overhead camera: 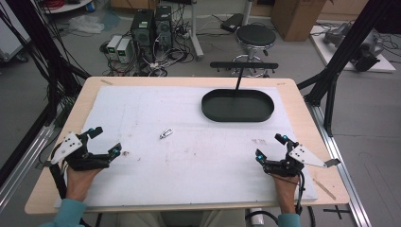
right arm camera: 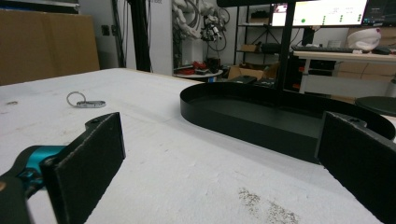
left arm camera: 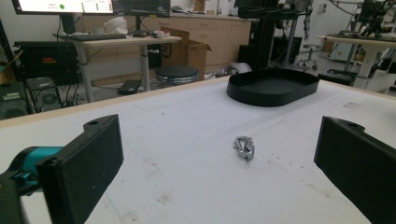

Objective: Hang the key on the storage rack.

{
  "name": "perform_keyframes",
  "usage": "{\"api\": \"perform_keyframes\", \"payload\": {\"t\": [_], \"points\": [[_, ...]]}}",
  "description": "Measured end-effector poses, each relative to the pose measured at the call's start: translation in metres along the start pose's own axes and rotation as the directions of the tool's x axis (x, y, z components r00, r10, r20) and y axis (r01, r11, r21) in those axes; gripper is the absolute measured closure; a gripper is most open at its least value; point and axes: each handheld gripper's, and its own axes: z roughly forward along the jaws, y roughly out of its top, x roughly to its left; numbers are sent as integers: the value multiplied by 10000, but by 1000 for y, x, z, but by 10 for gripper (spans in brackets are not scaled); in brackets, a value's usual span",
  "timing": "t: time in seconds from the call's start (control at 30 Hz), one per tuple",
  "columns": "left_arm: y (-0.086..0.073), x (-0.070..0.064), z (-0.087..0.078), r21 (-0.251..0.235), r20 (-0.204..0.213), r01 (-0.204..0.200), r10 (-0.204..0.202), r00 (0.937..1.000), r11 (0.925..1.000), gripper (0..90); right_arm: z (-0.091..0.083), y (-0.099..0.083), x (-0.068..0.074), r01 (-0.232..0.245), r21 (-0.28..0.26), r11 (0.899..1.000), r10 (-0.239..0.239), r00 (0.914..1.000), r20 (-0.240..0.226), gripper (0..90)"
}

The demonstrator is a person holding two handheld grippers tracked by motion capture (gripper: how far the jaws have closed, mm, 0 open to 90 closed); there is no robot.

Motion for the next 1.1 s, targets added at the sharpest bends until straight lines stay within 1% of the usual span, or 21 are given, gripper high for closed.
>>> {"api": "perform_keyframes", "payload": {"t": [0.13,0.17,0.27,0.33,0.4,0.5,0.63,0.7,0.73,0.77,0.8,0.83,0.87,0.9,0.93,0.97,1.0,1.1], "points": [[17,7,8,331,139,-154,150,9998,9993,17,0,0,0,9,4,10000,-9,10000,-6,8],[21,9,11,490,214,-228,218,9995,9985,17,0,0,0,23,6,10000,-23,10000,-5,8],[31,11,21,839,537,-327,283,9982,9959,17,0,0,0,-1,6,10000,1,10000,4,8],[37,12,27,984,799,-253,175,9967,9948,17,0,0,0,9,16,10000,-9,10000,-5,8],[44,13,34,1215,978,-306,187,9950,9921,17,0,0,0,31,39,10000,-31,10000,-10,8],[55,13,45,1775,1189,-573,364,9922,9825,17,0,0,0,-4,37,10000,4,10000,-14,8],[68,11,61,2362,1497,-1011,666,9865,9664,17,0,0,0,4,16,10000,-4,10000,-8,8],[73,9,70,2680,1704,-1106,659,9832,9571,17,0,0,0,-2,22,10000,2,10000,-14,8],[75,8,74,2865,1788,-1248,750,9810,9499,17,0,0,0,-11,25,10000,11,10000,-26,8],[79,5,83,3122,2019,-1482,869,9755,9384,17,0,0,0,-8,31,10000,8,10000,-27,8],[79,5,83,3122,2019,-1482,869,9755,9384,17,0,0,0,-8,25,10000,8,10000,-29,8],[82,3,93,3398,2294,-1650,885,9693,9259,17,0,0,0,-6,21,10000,6,10000,-30,8],[82,3,93,3398,2294,-1650,885,9693,9259,17,0,0,0,-35,15,10000,35,10000,-34,8],[83,2,97,3551,2429,-1703,852,9663,9192,17,0,0,0,-21,22,10000,21,10000,-37,8],[84,1,101,3663,2552,-1741,812,9635,9141,17,0,0,0,-8,22,10000,8,10000,-33,8],[84,0,110,4019,2662,-1834,772,9608,8971,17,0,0,0,-16,25,10000,16,10000,-33,8],[84,0,110,4019,2662,-1834,772,9608,8971,17,0,0,0,-36,34,10000,36,10000,-31,8],[83,-3,121,4445,2861,-1963,691,9557,8740,17,0,0,0,-12,17,10000,12,10000,-37,8]]}}
